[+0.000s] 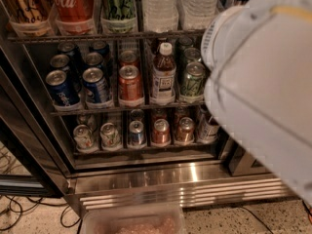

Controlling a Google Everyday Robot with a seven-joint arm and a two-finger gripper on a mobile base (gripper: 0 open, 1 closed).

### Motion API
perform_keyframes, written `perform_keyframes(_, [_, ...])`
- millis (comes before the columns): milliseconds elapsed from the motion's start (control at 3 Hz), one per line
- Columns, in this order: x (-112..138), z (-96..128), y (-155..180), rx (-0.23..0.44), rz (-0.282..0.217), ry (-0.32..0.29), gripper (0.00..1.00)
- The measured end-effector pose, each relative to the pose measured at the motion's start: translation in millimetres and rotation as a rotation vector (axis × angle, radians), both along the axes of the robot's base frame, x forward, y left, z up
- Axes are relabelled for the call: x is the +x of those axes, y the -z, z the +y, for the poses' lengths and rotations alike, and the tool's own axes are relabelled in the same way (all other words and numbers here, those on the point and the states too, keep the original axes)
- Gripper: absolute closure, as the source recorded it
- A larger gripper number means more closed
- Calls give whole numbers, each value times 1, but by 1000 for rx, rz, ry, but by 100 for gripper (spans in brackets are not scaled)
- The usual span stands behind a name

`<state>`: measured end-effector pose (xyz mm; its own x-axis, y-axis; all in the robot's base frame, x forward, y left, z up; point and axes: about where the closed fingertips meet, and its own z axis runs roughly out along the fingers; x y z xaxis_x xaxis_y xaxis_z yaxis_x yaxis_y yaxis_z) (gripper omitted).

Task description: Pick orange can from top shelf of fridge

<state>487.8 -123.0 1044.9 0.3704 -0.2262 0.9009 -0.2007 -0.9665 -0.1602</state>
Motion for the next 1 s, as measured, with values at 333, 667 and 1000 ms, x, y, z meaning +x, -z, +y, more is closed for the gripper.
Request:
perform_keyframes(333, [-3, 25, 13, 3, -39, -139, 100])
perform_keyframes(667, [-2, 45, -1, 22, -92, -207, 100])
perform_keyframes(1000, [-7, 53, -7, 2, -148, -236, 100])
